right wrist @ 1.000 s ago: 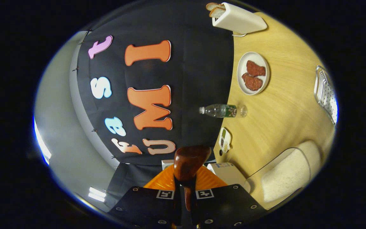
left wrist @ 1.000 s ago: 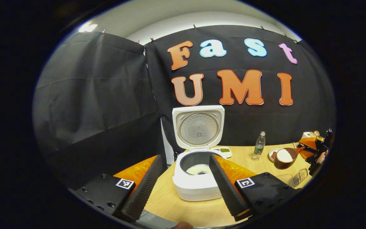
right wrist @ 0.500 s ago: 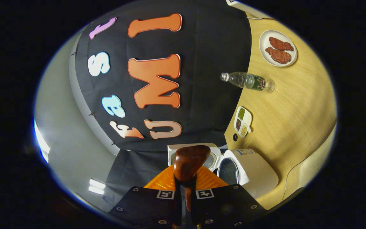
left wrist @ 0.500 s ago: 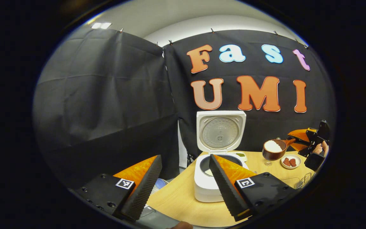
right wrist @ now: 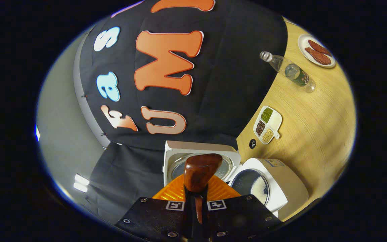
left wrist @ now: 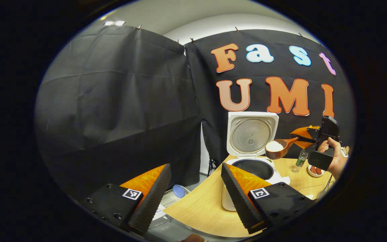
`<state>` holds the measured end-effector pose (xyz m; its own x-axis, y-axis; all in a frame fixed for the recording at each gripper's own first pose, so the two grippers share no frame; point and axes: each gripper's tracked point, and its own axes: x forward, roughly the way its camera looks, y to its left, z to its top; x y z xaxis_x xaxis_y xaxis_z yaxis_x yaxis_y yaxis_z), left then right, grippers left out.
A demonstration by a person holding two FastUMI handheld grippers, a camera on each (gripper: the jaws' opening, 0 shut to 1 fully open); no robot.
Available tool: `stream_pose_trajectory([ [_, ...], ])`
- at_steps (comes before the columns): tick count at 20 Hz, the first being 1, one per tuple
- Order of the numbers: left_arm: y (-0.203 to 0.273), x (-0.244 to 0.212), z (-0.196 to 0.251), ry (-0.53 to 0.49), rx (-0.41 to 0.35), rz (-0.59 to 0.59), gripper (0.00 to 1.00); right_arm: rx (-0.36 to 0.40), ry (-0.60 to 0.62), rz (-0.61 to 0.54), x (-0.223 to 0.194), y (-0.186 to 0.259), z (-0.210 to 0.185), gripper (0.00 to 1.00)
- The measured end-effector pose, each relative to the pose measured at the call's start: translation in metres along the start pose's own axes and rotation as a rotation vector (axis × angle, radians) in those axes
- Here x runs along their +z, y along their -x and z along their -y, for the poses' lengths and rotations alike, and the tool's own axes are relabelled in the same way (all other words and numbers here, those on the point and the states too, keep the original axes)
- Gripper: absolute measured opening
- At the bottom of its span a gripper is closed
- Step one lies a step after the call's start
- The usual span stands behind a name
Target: Close the left gripper, press the button to open the rice cooker; take a wooden spoon from the chopstick holder with the right hand, scoop a spoonful of rice and pour it into the rice cooker, then put the wooden spoon back into the chopstick holder.
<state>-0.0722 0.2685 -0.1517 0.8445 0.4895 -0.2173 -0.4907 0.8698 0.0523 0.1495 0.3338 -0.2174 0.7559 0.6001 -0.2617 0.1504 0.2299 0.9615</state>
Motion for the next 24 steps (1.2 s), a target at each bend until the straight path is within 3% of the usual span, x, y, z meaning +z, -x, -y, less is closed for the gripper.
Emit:
stream_pose_trajectory([
  [13, -0.017, -0.017, -0.025, 0.022, 0.039, -0.039, 0.96, -0.137, 0.569, -0.041, -0.035, -0.066, 0.002, 0.10],
  [14, -0.018, -0.018, -0.025, 0.022, 0.041, -0.040, 1.00, -0.143, 0.606, -0.047, -0.037, -0.067, 0.003, 0.10],
  [15, -0.018, -0.018, -0.024, 0.021, 0.041, -0.043, 0.96, -0.148, 0.633, -0.052, -0.038, -0.067, 0.006, 0.11],
  [19, -0.020, -0.021, -0.023, 0.021, 0.044, -0.049, 0.96, -0.152, 0.701, -0.066, -0.047, -0.072, 0.004, 0.10],
  [24, -0.019, -0.025, -0.020, 0.026, 0.042, -0.059, 1.00, -0.149, 0.876, -0.027, -0.050, -0.069, -0.007, 0.11],
])
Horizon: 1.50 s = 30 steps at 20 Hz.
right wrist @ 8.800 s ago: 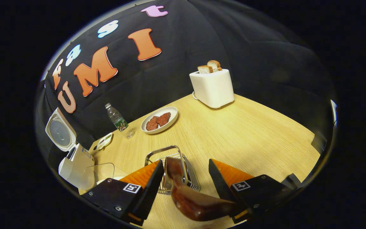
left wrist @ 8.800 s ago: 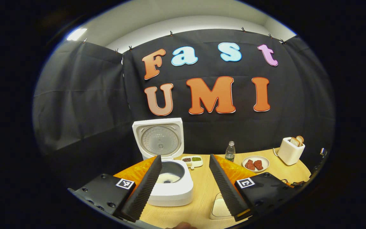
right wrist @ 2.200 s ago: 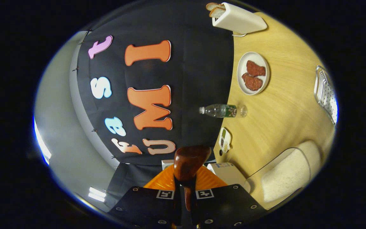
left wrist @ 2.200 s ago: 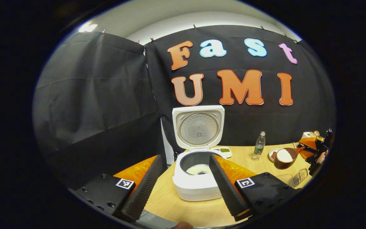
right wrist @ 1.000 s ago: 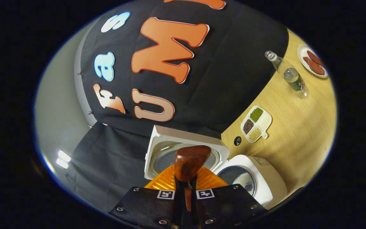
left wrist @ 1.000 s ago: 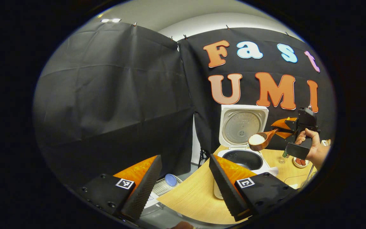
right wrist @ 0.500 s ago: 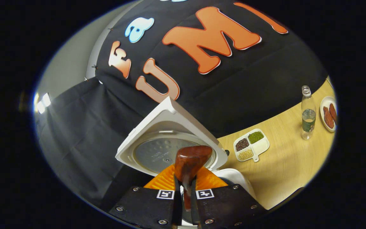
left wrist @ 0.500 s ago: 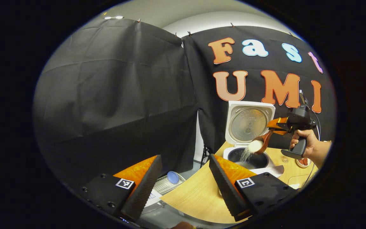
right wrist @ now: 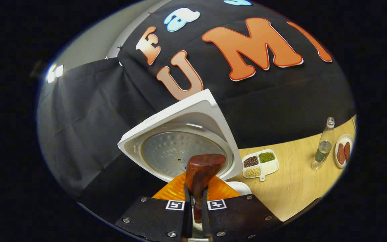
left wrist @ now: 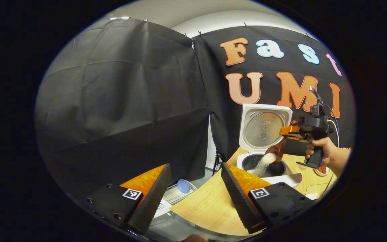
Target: Close the left gripper, press the button to open the rice cooker; take a wooden spoon from the chopstick holder with the right hand, scoop a spoonful of rice and pour it into the rice cooker, then put the wooden spoon back into the chopstick holder.
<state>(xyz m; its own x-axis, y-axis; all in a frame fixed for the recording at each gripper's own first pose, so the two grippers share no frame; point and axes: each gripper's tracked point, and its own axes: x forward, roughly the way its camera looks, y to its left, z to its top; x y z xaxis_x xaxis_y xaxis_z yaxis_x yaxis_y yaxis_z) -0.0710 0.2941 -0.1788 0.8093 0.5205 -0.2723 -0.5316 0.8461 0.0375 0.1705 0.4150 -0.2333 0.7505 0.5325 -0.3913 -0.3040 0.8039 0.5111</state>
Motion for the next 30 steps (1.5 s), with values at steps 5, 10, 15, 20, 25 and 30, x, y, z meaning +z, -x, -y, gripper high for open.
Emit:
stream_pose_trajectory([
  [5, 0.001, 0.000, -0.001, -0.001, 0.005, 0.003, 0.96, 0.001, 0.162, 0.037, 0.009, 0.005, -0.011, 0.10],
  [10, 0.004, 0.001, -0.001, -0.005, 0.007, 0.009, 0.96, 0.011, 0.327, 0.066, 0.014, 0.009, -0.025, 0.10],
  [15, 0.007, 0.001, -0.002, -0.002, 0.009, 0.011, 0.96, 0.058, 0.455, 0.070, 0.012, 0.008, -0.044, 0.11],
  [20, 0.009, 0.001, -0.003, 0.007, 0.016, 0.012, 0.96, 0.089, 0.578, 0.071, 0.009, 0.011, -0.060, 0.11],
  [25, 0.017, -0.002, -0.008, 0.012, 0.025, 0.013, 0.96, 0.135, 0.593, 0.075, 0.010, 0.017, -0.066, 0.11],
  [30, 0.026, 0.002, -0.001, 0.010, 0.015, 0.020, 0.96, 0.142, 0.472, 0.057, 0.014, 0.030, -0.059, 0.10],
])
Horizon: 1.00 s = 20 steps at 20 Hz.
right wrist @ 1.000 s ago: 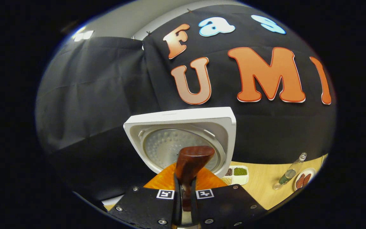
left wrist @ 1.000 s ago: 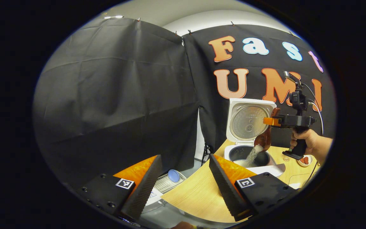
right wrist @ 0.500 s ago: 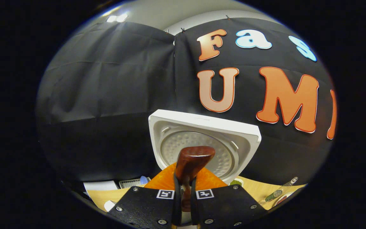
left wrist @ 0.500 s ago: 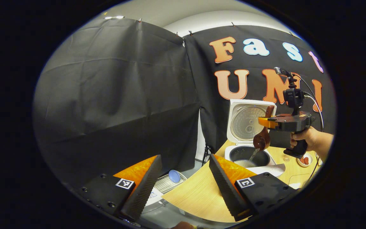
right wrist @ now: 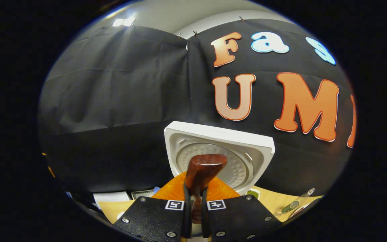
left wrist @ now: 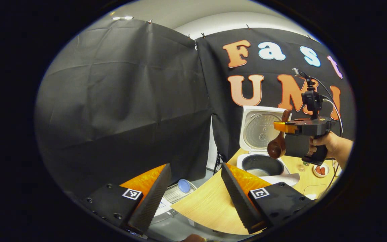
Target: Close the left gripper, press the button to open the rice cooker; take a wooden spoon from the chopstick holder with the right hand, scoop a spoonful of rice and pour it into the rice cooker, then put the wooden spoon back into the chopstick holder.
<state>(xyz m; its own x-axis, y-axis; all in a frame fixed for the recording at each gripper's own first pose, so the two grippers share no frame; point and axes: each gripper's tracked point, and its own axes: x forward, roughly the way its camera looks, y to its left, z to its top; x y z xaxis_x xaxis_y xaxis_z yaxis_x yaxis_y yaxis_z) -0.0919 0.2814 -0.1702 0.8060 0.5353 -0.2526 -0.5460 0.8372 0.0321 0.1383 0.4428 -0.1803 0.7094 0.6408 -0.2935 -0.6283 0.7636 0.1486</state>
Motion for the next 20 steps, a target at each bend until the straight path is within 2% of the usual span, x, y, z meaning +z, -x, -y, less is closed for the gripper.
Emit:
stream_pose_trajectory([
  [5, 0.009, 0.002, 0.022, -0.006, -0.041, 0.001, 0.96, -0.019, -0.163, 0.023, 0.009, 0.047, 0.027, 0.10],
  [6, 0.011, 0.002, 0.028, -0.006, -0.054, -0.004, 1.00, -0.022, -0.199, 0.028, 0.009, 0.058, 0.034, 0.10],
  [8, 0.016, 0.004, 0.044, -0.007, -0.083, -0.007, 0.96, -0.036, -0.271, 0.029, 0.007, 0.082, 0.050, 0.11],
  [11, 0.025, 0.008, 0.069, -0.021, -0.126, 0.003, 0.96, -0.069, -0.367, 0.052, 0.007, 0.123, 0.080, 0.11],
  [12, 0.028, 0.009, 0.079, -0.024, -0.143, 0.002, 0.96, -0.082, -0.401, 0.055, 0.004, 0.137, 0.089, 0.06],
  [13, 0.031, 0.007, 0.089, -0.025, -0.165, -0.002, 0.96, -0.091, -0.433, 0.057, 0.001, 0.152, 0.098, 0.11],
  [18, 0.046, 0.005, 0.134, -0.042, -0.237, -0.016, 0.96, -0.179, -0.523, 0.073, -0.023, 0.221, 0.148, 0.11],
  [20, 0.050, 0.003, 0.152, -0.056, -0.271, -0.021, 0.96, -0.271, -0.488, 0.061, -0.042, 0.247, 0.180, 0.11],
])
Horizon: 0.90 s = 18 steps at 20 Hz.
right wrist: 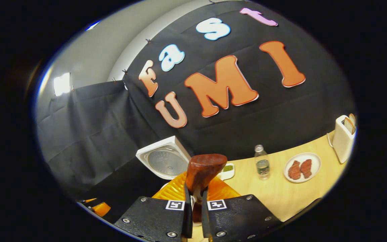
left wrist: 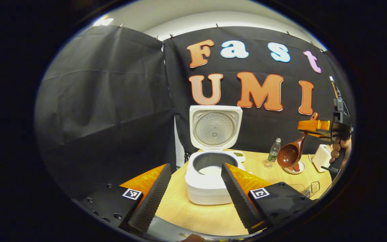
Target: Close the left gripper, press the button to open the rice cooker; take a wooden spoon from the chopstick holder with the right hand, scoop a spoonful of rice and pour it into the rice cooker, then put the wooden spoon back into the chopstick holder.
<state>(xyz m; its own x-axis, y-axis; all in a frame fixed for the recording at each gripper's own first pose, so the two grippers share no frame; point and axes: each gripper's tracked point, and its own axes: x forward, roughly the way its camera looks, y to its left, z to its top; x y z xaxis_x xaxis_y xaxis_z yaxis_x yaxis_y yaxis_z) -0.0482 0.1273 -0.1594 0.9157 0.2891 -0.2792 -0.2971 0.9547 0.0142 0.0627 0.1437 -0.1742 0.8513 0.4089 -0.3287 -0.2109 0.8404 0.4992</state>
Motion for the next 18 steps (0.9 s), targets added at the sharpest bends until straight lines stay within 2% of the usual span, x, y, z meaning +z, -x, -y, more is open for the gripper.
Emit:
stream_pose_trajectory([
  [2, -0.001, -0.007, 0.014, -0.019, -0.022, -0.022, 1.00, -0.076, 0.026, 0.002, 0.000, 0.025, 0.040, 0.11],
  [5, -0.002, -0.003, 0.031, -0.026, -0.045, -0.026, 1.00, -0.159, 0.002, 0.012, 0.004, 0.059, 0.085, 0.11],
  [6, -0.002, -0.002, 0.037, -0.027, -0.055, -0.024, 0.96, -0.189, -0.010, 0.016, 0.004, 0.068, 0.100, 0.11],
  [7, -0.002, 0.000, 0.044, -0.032, -0.063, -0.023, 1.00, -0.218, -0.019, 0.020, 0.003, 0.077, 0.115, 0.11],
  [9, -0.004, 0.002, 0.055, -0.046, -0.076, -0.017, 1.00, -0.286, -0.034, 0.020, 0.001, 0.094, 0.144, 0.11],
  [10, -0.004, 0.004, 0.059, -0.054, -0.077, -0.014, 0.96, -0.316, -0.030, 0.021, -0.001, 0.103, 0.159, 0.11],
  [12, -0.006, 0.004, 0.065, -0.064, -0.084, -0.013, 0.96, -0.373, -0.016, 0.023, -0.007, 0.119, 0.185, 0.11],
  [15, -0.006, 0.007, 0.073, -0.071, -0.086, -0.011, 0.96, -0.423, -0.032, 0.010, -0.019, 0.133, 0.216, 0.11],
  [18, -0.004, 0.008, 0.077, -0.079, -0.079, -0.009, 0.96, -0.441, -0.057, -0.017, -0.037, 0.140, 0.233, 0.11],
])
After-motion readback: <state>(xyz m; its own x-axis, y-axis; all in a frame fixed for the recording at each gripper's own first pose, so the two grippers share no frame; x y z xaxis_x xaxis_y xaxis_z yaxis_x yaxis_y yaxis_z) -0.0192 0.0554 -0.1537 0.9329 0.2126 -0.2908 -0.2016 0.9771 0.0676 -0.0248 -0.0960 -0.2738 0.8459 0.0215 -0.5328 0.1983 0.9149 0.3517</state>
